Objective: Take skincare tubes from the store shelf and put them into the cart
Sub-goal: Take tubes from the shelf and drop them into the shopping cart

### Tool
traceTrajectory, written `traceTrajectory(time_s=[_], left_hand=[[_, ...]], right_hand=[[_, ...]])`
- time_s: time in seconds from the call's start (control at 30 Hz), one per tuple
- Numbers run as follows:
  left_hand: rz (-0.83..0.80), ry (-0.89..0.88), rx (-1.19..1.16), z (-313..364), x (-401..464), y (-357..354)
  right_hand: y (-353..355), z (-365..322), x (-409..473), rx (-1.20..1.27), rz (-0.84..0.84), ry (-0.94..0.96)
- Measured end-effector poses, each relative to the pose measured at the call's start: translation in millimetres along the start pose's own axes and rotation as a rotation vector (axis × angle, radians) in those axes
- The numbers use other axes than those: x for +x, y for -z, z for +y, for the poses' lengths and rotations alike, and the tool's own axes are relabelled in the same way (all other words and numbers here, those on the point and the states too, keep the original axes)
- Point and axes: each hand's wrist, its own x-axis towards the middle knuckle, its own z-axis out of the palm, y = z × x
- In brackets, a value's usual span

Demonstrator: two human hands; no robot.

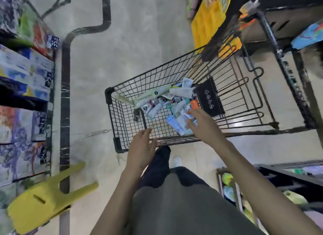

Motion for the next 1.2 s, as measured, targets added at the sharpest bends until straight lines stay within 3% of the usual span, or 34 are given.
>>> traceTrajectory(time_s=[0.23,0.5,0.73,0.83,1.03,1.2], left_hand=[[-0.283,0.081,-0.026,-13,109,-44],[-0.47,0.386,-0.317,-3,206,-147],[-0.417,0.733,-0.495,-24,260,-261],[-0.368,0.799,-0.615,-29,266,-293],[-0.274,0.948,-0.717,-26,266,-320],[-0.218,1.062,-0.877,-28,262,-335]], right_hand=[[-51,58,104,0.057,-0.157,-0.248],[-135,140,179,0.09,-0.308,-0.467],[-194,194,220,-0.028,-0.332,-0.473],[-211,207,224,-0.001,-0.321,-0.492],[-235,208,224,0.017,-0.193,-0.514],[-240,212,225,-0.104,-0.237,-0.435]])
